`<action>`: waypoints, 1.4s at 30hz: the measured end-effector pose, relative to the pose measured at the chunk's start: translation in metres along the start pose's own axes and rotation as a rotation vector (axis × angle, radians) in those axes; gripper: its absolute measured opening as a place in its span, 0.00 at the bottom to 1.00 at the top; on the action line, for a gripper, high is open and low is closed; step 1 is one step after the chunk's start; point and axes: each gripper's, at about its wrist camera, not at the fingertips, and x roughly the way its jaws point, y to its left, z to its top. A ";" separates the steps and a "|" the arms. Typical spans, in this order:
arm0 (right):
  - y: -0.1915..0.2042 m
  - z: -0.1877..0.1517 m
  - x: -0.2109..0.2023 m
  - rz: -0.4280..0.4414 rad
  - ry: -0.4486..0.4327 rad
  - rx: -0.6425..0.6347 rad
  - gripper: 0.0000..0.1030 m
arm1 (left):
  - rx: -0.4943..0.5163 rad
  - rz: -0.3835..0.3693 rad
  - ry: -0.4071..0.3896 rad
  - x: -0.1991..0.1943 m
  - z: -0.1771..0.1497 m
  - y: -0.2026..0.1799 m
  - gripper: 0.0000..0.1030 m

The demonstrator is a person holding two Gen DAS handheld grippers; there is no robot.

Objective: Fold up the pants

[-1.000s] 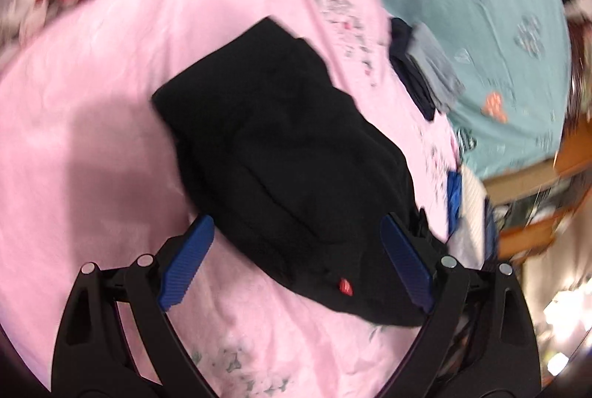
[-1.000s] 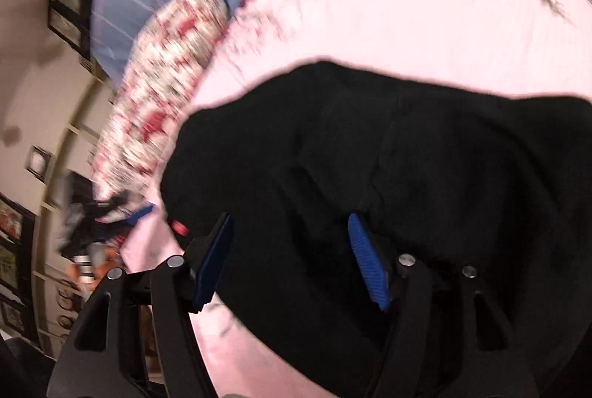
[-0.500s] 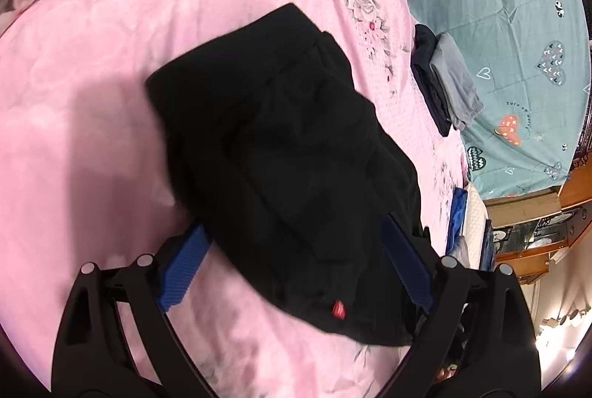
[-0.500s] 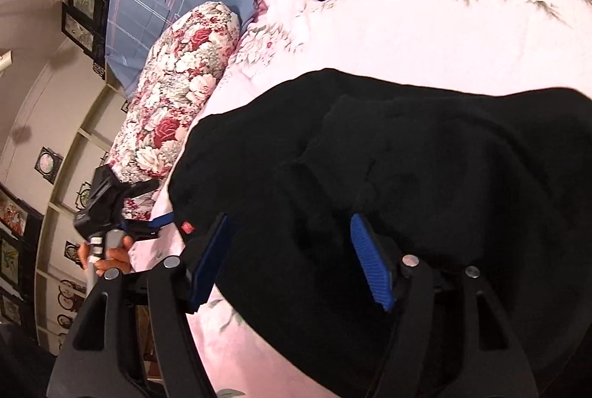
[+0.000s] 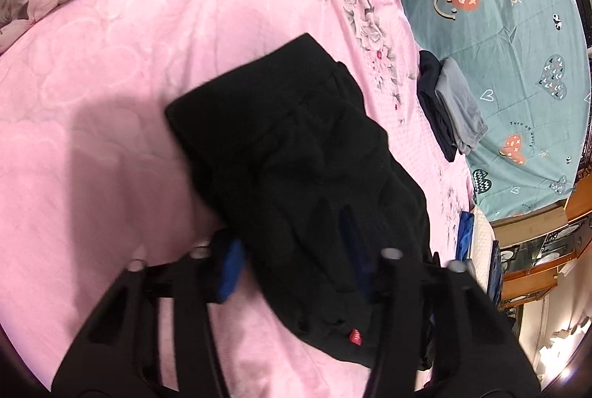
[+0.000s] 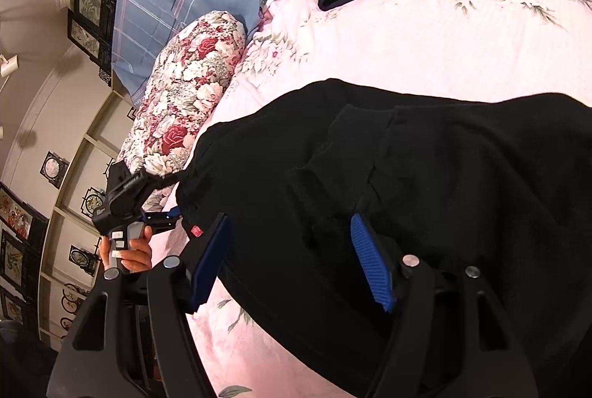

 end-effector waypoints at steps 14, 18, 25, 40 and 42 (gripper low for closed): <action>0.012 0.003 0.009 -0.010 0.028 -0.045 0.73 | -0.086 -0.083 -0.034 -0.002 0.004 0.010 0.55; 0.011 0.003 0.011 -0.018 0.035 -0.043 0.73 | -0.014 -0.075 -0.049 0.002 0.002 -0.006 0.30; 0.013 0.003 0.010 -0.029 0.037 -0.054 0.73 | 0.021 -0.085 -0.069 -0.005 0.003 -0.010 0.15; 0.014 0.024 0.036 0.078 0.088 0.024 0.84 | 0.196 0.031 -0.155 -0.013 -0.003 -0.044 0.14; 0.008 0.024 0.034 0.107 0.076 0.049 0.86 | 0.272 0.093 -0.177 -0.013 -0.005 -0.061 0.14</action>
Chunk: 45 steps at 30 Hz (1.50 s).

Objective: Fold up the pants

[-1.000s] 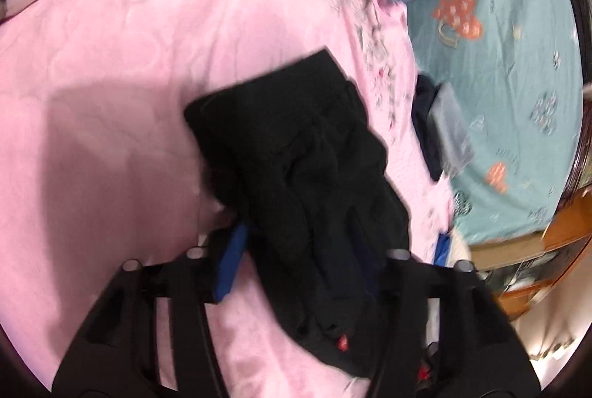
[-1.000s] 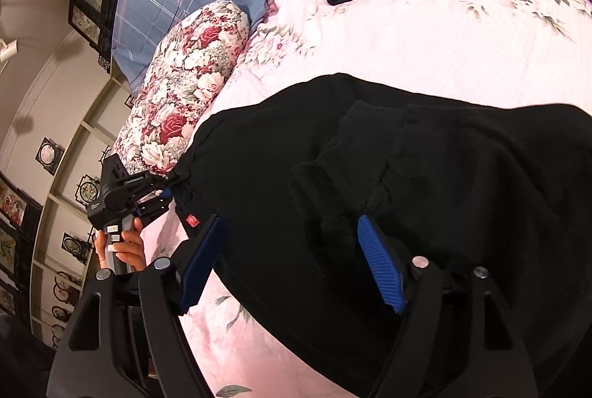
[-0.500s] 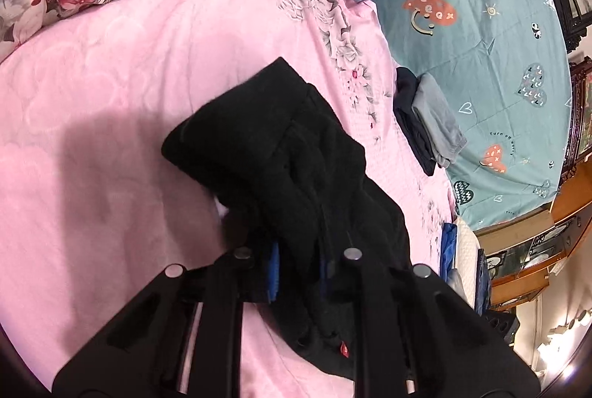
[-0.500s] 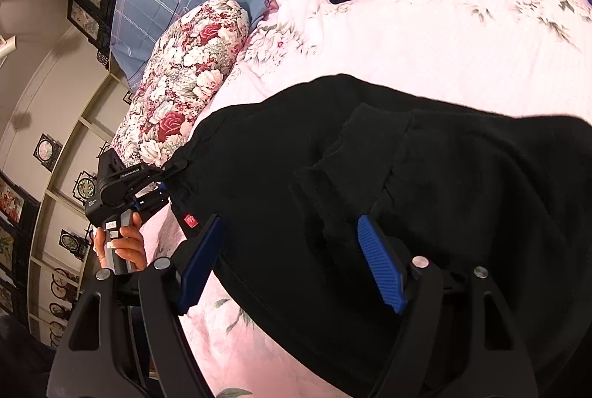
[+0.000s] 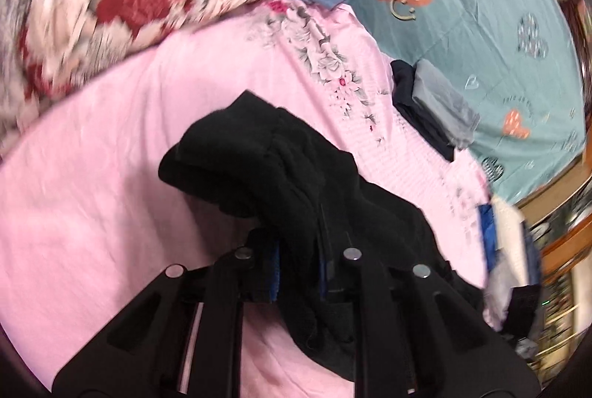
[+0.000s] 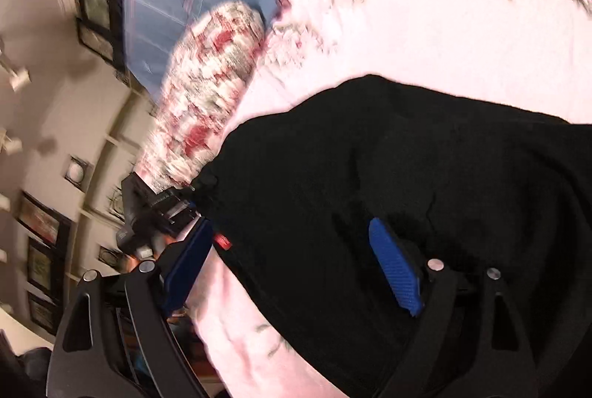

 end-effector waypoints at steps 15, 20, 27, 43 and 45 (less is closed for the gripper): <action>-0.087 -0.039 -0.198 -0.019 -0.419 0.243 0.85 | 0.870 -0.227 0.057 -0.001 -0.110 -0.272 0.13; -0.125 -0.074 -0.225 -0.027 -0.480 0.344 0.85 | 1.123 -0.273 0.204 0.023 -0.199 -0.318 0.14; -0.148 -0.097 -0.224 0.005 -0.472 0.415 0.85 | 1.112 -0.289 0.217 0.025 -0.208 -0.323 0.13; -0.128 -0.089 -0.217 0.019 -0.420 0.359 0.86 | 1.049 -0.447 0.281 -0.010 -0.195 -0.321 0.78; -0.121 -0.084 -0.222 -0.004 -0.427 0.329 0.86 | 0.992 -0.424 0.245 -0.018 -0.175 -0.305 0.79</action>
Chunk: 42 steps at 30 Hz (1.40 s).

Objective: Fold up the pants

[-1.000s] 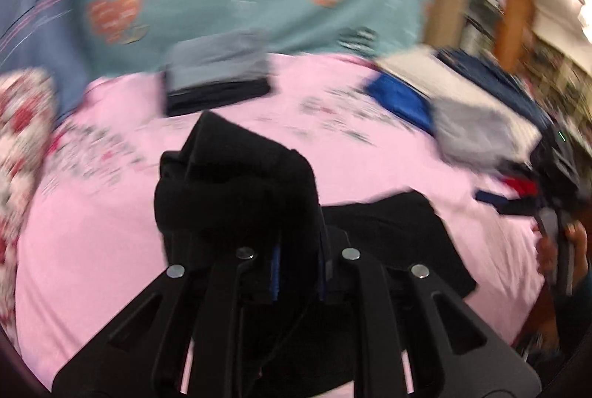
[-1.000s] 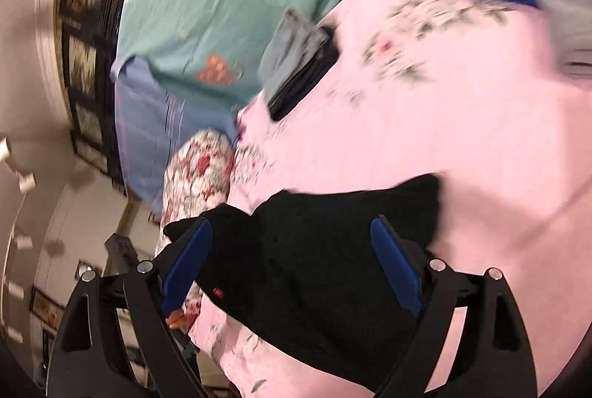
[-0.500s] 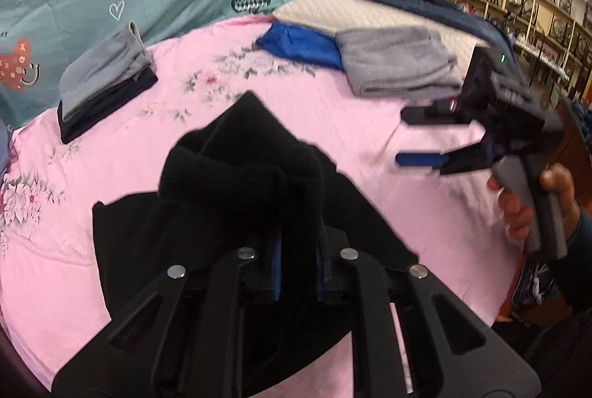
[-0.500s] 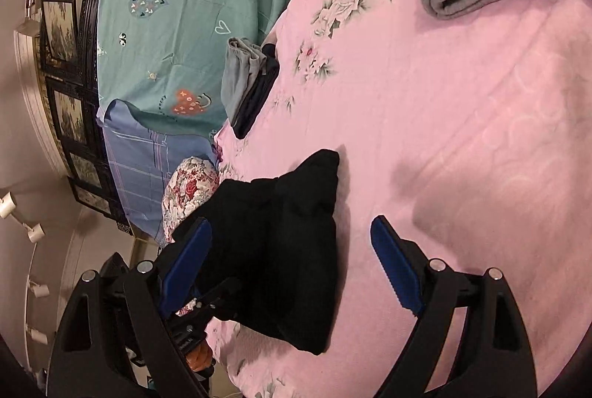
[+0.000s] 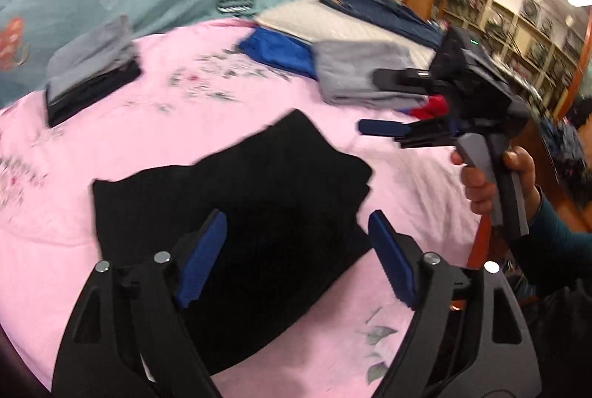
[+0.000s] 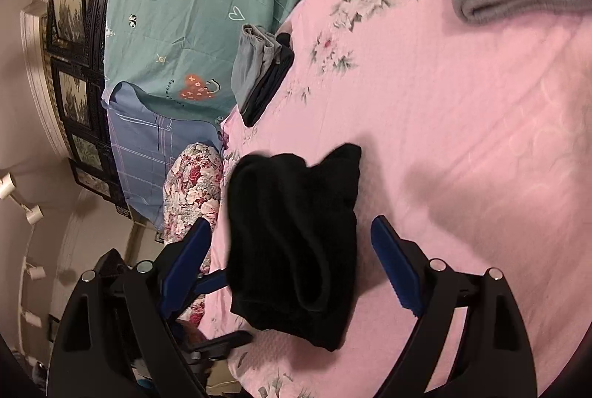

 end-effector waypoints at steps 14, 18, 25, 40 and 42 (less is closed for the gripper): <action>0.034 0.002 0.092 -0.085 0.270 -0.091 0.85 | -0.547 0.085 0.045 -0.031 -0.064 0.144 0.79; 0.044 0.007 0.053 -0.020 0.216 -0.083 0.89 | -0.595 0.039 0.069 -0.026 -0.072 0.155 0.79; 0.028 -0.030 0.020 -0.169 0.332 -0.016 0.93 | -0.653 -0.011 0.104 -0.014 -0.074 0.162 0.79; 0.007 -0.026 0.068 -0.234 0.465 0.291 0.94 | -0.674 -0.083 0.104 -0.001 -0.071 0.170 0.80; 0.003 -0.022 0.071 -0.209 0.438 0.332 0.97 | -0.677 -0.094 0.110 0.002 -0.072 0.172 0.80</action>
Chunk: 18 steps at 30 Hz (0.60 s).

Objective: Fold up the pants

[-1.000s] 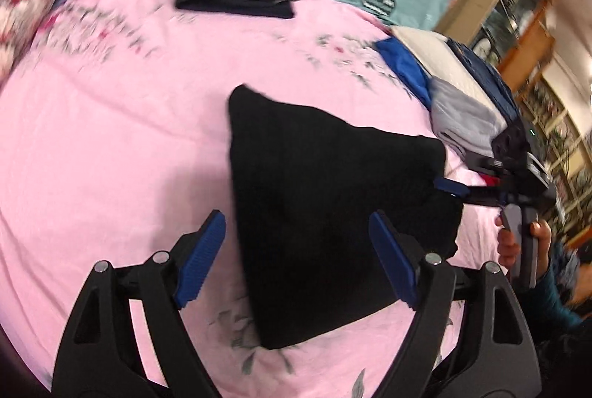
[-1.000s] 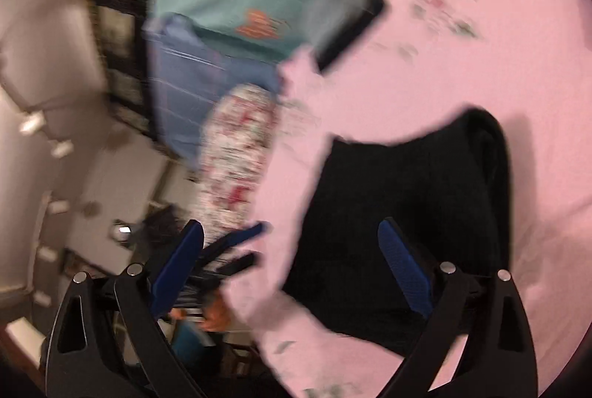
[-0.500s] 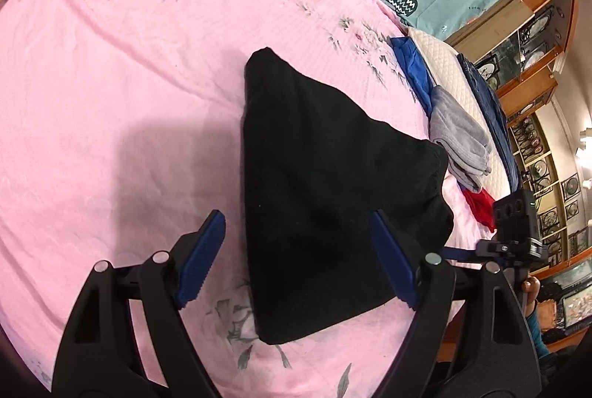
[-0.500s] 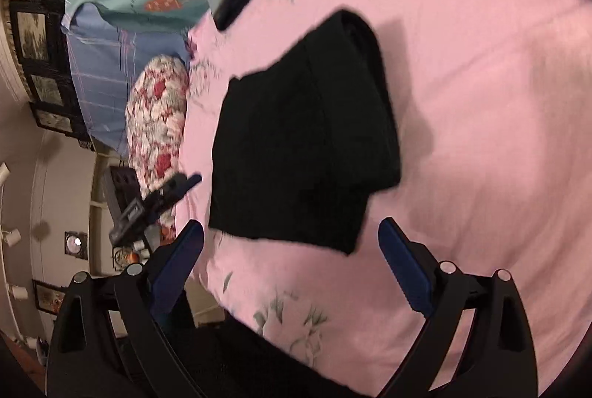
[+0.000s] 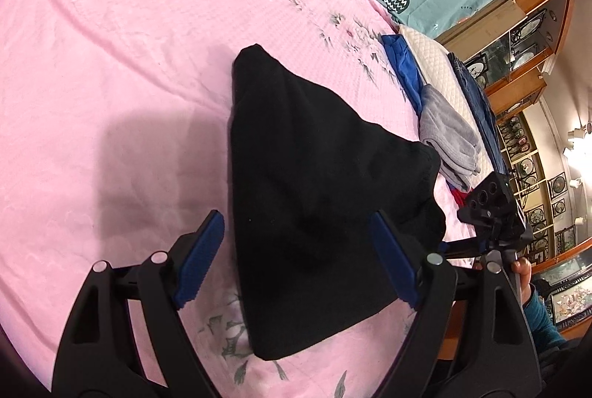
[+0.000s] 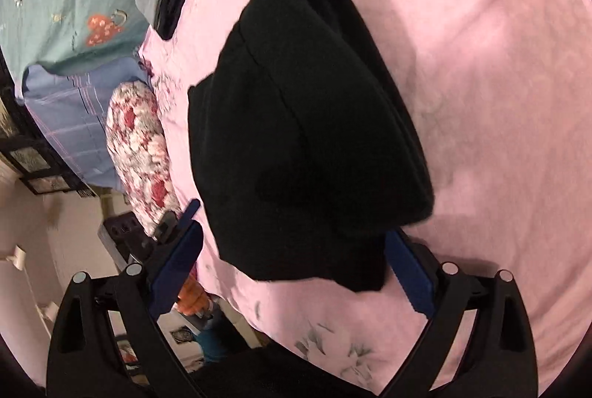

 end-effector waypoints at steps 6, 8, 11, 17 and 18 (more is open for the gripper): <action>0.000 -0.014 -0.005 0.001 -0.038 -0.073 0.99 | -0.035 -0.028 0.017 0.010 0.004 0.009 0.80; 0.003 -0.012 0.000 0.004 -0.045 -0.075 0.99 | -0.048 -0.034 0.024 0.012 0.003 0.012 0.80; 0.016 -0.011 0.014 -0.012 -0.052 -0.154 0.96 | -0.065 -0.047 0.035 0.015 0.001 0.015 0.80; -0.005 -0.006 0.014 -0.013 -0.047 -0.195 0.28 | -0.078 -0.052 0.076 0.027 -0.001 0.019 0.81; -0.007 -0.007 0.013 -0.010 -0.052 -0.207 0.27 | -0.071 -0.055 0.074 0.027 -0.001 0.019 0.82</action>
